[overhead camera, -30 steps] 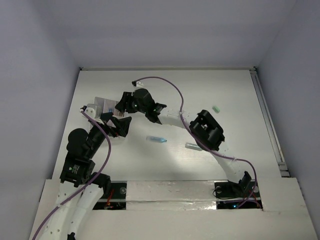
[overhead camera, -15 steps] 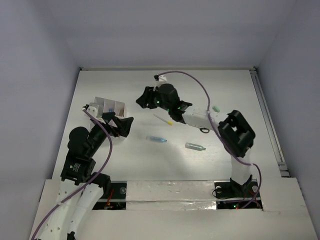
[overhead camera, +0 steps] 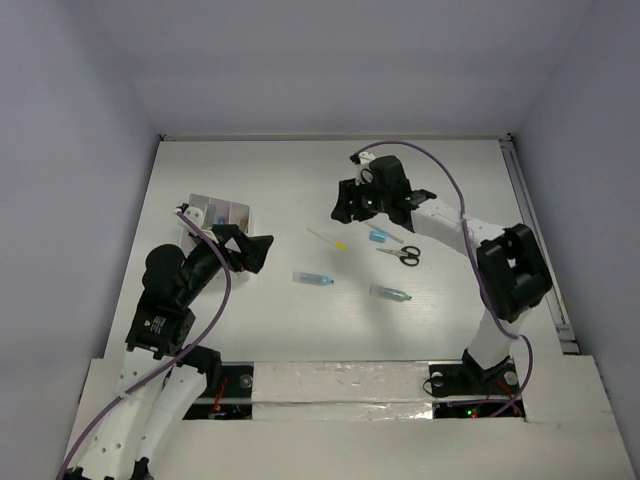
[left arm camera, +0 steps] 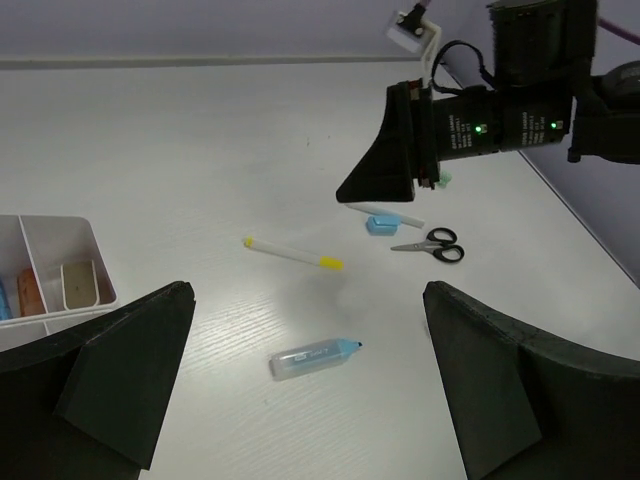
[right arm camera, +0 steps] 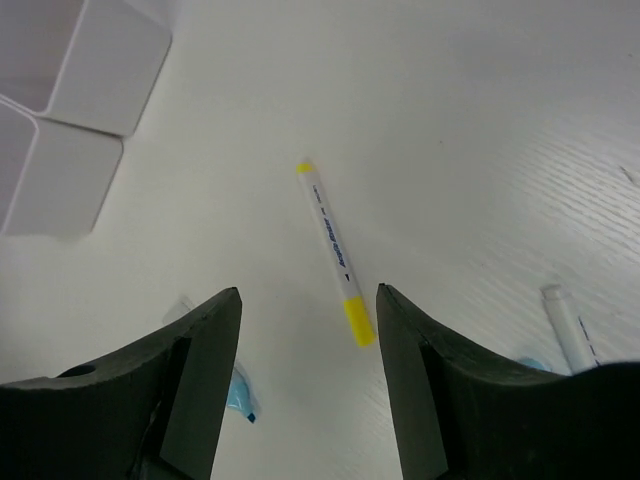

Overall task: Sort the stationery into containers
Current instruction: Pick up the pen from the center of the board.

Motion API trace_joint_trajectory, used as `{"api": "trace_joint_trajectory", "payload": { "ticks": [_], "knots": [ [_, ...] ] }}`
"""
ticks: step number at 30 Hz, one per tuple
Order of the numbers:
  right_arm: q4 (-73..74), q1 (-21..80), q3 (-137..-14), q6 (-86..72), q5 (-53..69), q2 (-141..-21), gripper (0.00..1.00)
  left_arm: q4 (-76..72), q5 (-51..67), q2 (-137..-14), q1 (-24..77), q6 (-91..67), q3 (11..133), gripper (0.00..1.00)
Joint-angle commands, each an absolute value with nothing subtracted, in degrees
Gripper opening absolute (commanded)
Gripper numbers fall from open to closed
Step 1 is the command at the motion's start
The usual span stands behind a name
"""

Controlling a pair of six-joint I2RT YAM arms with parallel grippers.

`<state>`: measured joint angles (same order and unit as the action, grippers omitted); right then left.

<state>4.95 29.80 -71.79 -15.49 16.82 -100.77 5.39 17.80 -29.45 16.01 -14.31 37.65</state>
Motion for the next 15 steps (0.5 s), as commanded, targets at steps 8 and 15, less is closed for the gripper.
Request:
{"api": "trace_joint_trajectory", "payload": {
  "ticks": [8, 15],
  "knots": [
    [26.88, 35.85, -94.54, 2.26, 16.27, -116.35, 0.66, 2.11, 18.81, -29.62, 16.0, -14.77, 39.29, 0.99],
    [32.69, 40.25, -105.8, 4.74, 5.47, -126.9, 0.64, 2.29, 18.98, -29.44, 15.47, -14.77, 39.2, 0.99]
  ]
}}
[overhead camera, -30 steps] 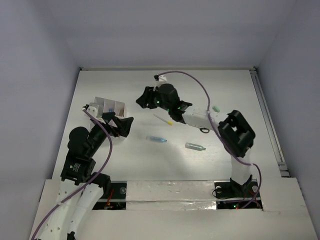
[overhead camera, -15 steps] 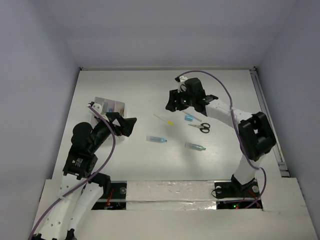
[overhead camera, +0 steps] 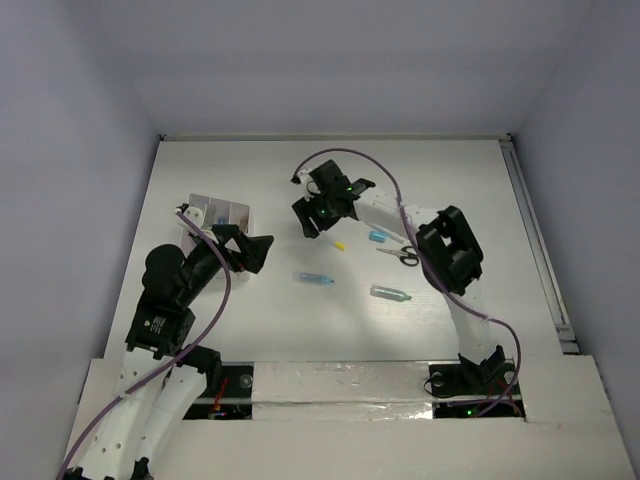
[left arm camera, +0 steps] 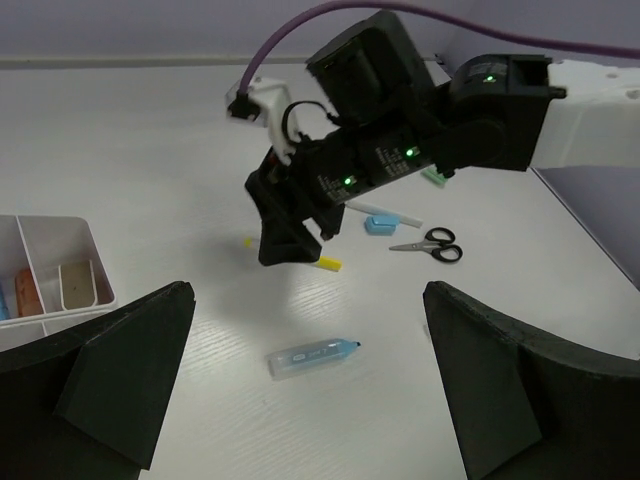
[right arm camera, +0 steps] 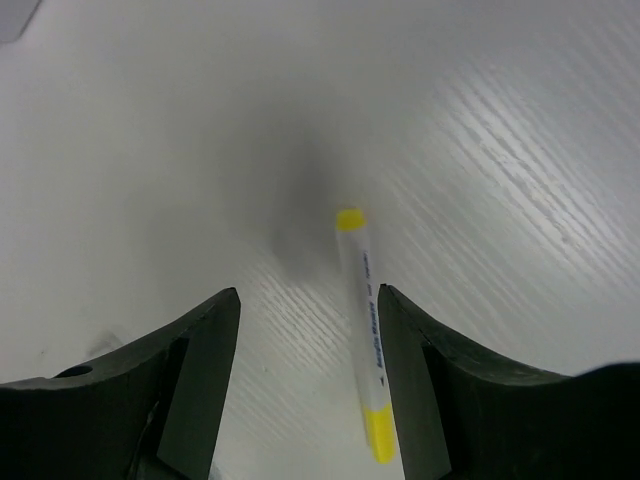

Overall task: Sort the stationery into containers
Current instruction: Pick up the pen from the center of the board.

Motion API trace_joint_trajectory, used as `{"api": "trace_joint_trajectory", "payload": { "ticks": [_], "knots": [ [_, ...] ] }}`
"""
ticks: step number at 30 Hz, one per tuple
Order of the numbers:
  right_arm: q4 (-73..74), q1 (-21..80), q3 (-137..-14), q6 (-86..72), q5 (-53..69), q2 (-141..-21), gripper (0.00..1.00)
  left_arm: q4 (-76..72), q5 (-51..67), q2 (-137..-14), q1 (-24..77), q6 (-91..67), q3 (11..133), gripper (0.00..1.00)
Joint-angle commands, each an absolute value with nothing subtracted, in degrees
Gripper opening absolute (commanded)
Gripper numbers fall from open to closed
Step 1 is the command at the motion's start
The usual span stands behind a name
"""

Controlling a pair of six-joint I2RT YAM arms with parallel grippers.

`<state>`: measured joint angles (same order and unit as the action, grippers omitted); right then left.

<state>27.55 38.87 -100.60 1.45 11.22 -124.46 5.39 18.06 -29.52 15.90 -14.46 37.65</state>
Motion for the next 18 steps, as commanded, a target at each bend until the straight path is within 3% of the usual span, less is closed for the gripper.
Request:
{"api": "trace_joint_trajectory", "payload": {
  "ticks": [1, 7, 10, 15, 16, 18],
  "knots": [
    [33.74, 40.95, -106.6, 5.01, 4.49, -127.78, 0.63, 2.29, 18.9, -29.36, 15.47, -14.77, 39.29, 0.99],
    [36.82, 43.07, -110.39, 7.21, -1.76, -133.15, 0.53, 2.02, 19.34, -29.36, 15.47, -14.77, 39.2, 0.99],
    [36.83, 43.07, -110.3, 7.21, -3.95, -134.56, 0.34, 2.11, 19.34, -29.36, 15.47, -14.77, 39.2, 0.99],
    [36.74, 43.59, -109.16, 8.35, -6.23, -134.65, 0.28, 2.29, 19.42, -29.18, 15.47, -14.77, 39.29, 0.99],
    [36.65, 43.59, -108.81, 8.61, -6.41, -134.47, 0.18, 2.2, 19.42, -29.18, 15.47, -14.77, 39.29, 0.99],
    [35.95, 43.59, -107.5, 9.05, -7.11, -134.12, 0.12, 2.29, 19.25, -29.27, 15.47, -14.85, 39.29, 0.99]
  ]
}}
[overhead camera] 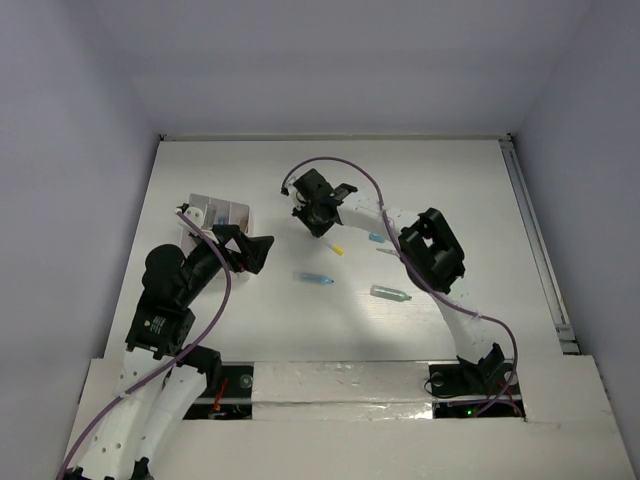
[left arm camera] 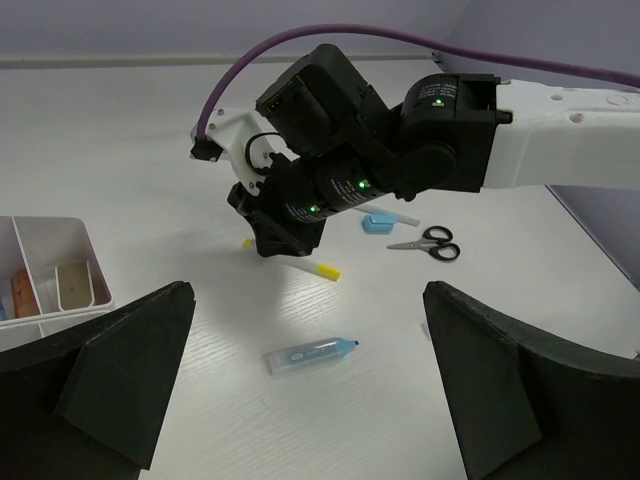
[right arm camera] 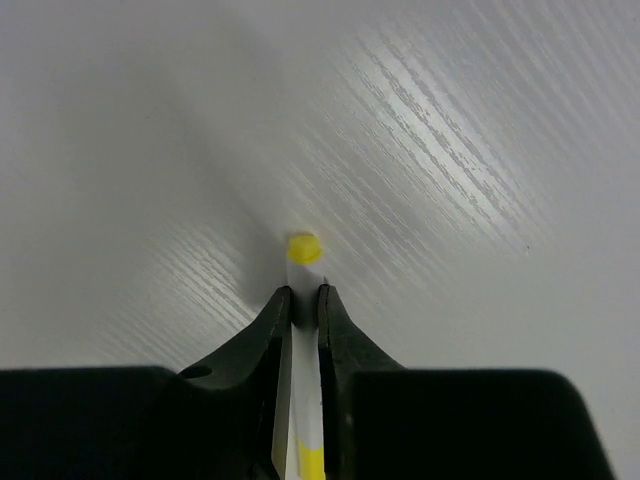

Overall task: Sort the stationery into containers
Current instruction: Pick up the pen from the center of the board, then place the pen in the storage box.

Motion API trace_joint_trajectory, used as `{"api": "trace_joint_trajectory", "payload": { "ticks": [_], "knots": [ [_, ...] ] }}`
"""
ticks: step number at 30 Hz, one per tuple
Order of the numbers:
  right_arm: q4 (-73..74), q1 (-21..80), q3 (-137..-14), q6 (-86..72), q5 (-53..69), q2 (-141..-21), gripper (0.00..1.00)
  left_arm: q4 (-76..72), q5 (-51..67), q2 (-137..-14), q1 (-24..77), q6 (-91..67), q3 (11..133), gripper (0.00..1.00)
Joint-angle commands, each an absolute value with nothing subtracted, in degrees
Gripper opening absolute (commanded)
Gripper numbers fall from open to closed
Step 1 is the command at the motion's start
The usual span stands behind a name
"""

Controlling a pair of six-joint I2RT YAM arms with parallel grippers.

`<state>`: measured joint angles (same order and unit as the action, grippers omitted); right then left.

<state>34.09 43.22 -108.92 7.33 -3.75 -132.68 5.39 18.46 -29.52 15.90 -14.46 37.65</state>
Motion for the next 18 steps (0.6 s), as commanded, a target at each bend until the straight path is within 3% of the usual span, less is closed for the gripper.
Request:
{"api": "trace_joint_trajectory", "payload": {
  "ticks": [1, 4, 8, 13, 18],
  "knots": [
    [33.95, 43.59, -106.79, 9.14, -7.47, -133.69, 0.1, 2.29, 19.34, -29.18, 15.47, -14.77, 39.29, 0.99],
    [25.02, 43.59, -103.37, 9.23, -11.58, -130.35, 0.02, 2.29, 19.25, -29.18, 15.47, -14.77, 39.29, 0.99],
    [8.02, 43.59, -95.72, 9.06, -13.1, -121.13, 0.02, 2.37, 19.16, -29.18, 15.47, -14.85, 39.29, 0.99],
    [-4.96, 43.59, -92.82, 0.2, -1.69, -111.9, 0.02, 2.46, 18.72, -28.65, 14.94, -14.85, 39.64, 0.99],
    [-25.89, 43.59, -85.89, -21.23, 15.01, -109.6, 0.03, 2.02, 18.72, -27.34, 14.33, -15.03, 40.08, 0.99]
  ]
}}
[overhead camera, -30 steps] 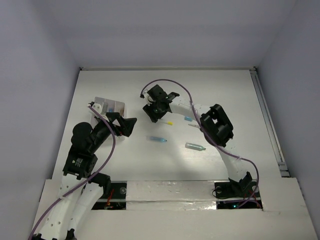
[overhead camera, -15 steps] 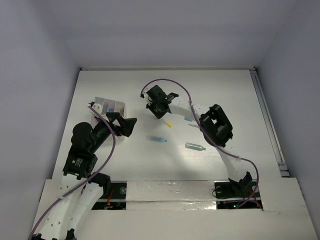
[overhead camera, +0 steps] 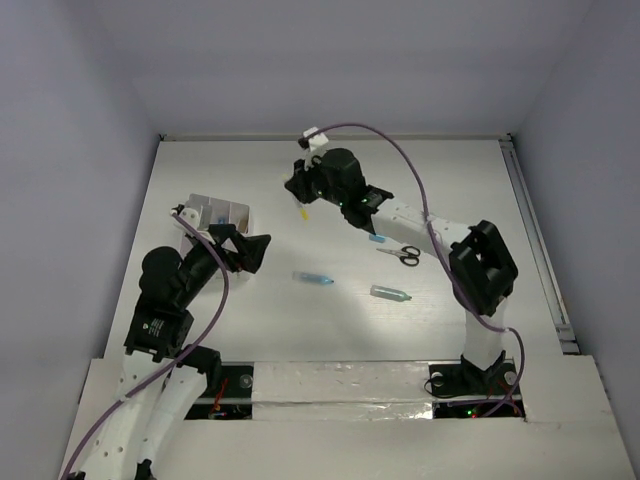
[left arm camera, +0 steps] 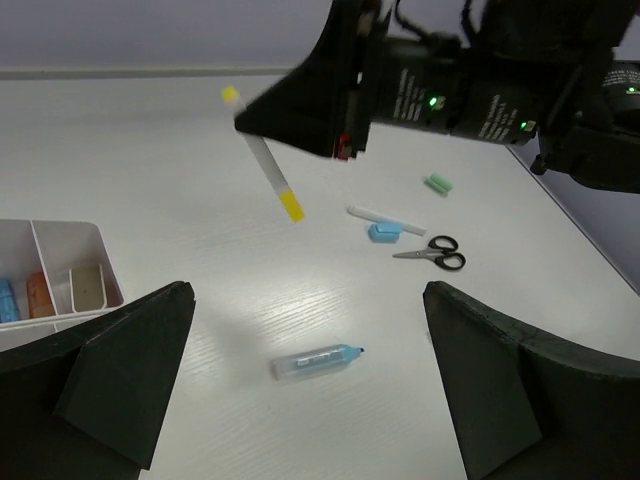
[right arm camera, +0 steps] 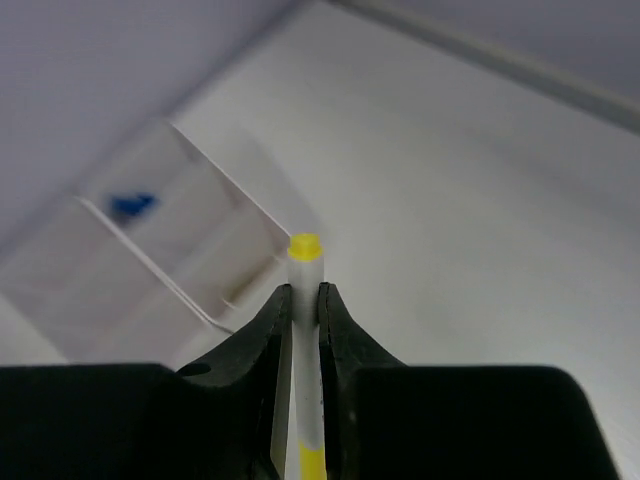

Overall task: Sort the stationery into containers
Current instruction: Place the pen in the storage box.

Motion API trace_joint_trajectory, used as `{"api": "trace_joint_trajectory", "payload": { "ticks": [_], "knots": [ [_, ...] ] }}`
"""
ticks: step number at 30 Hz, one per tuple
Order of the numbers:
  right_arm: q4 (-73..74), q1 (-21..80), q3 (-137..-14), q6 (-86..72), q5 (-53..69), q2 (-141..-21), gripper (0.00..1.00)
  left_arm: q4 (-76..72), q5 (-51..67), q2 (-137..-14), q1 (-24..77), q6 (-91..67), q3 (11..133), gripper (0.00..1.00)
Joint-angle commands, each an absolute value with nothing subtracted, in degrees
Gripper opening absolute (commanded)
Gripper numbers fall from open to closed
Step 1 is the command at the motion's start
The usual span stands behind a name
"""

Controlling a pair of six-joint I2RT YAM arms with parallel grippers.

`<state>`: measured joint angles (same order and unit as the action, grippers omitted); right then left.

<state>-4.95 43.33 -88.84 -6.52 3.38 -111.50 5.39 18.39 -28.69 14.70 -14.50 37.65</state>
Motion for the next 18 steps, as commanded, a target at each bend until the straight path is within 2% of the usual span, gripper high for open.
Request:
{"api": "trace_joint_trajectory", "payload": {
  "ticks": [1, 5, 7, 11, 18],
  "knots": [
    [-34.37, 43.59, -85.7, -24.31, 18.51, -110.21, 0.03, 1.93, 18.81, -27.25, 14.33, -15.12, 40.17, 0.99],
    [-52.79, 46.3, -89.63, -39.86, 23.9, -119.14, 0.03, 2.02, 17.94, -25.93, 14.33, -14.5, 41.3, 0.99],
    [-58.24, 47.19, -95.93, -43.66, 25.66, -123.03, 0.04, 2.64, 15.84, -25.14, 14.33, -13.63, 42.53, 0.99],
    [-58.1, 50.27, -106.5, -45.88, 25.66, -130.68, 0.04, 1.85, 13.62, -22.07, 14.85, -12.92, 42.54, 0.99],
    [-55.64, 54.4, -115.66, -45.0, 23.38, -138.51, 0.03, 2.02, 11.6, -20.65, 14.85, -12.39, 41.66, 0.99]
  ]
}}
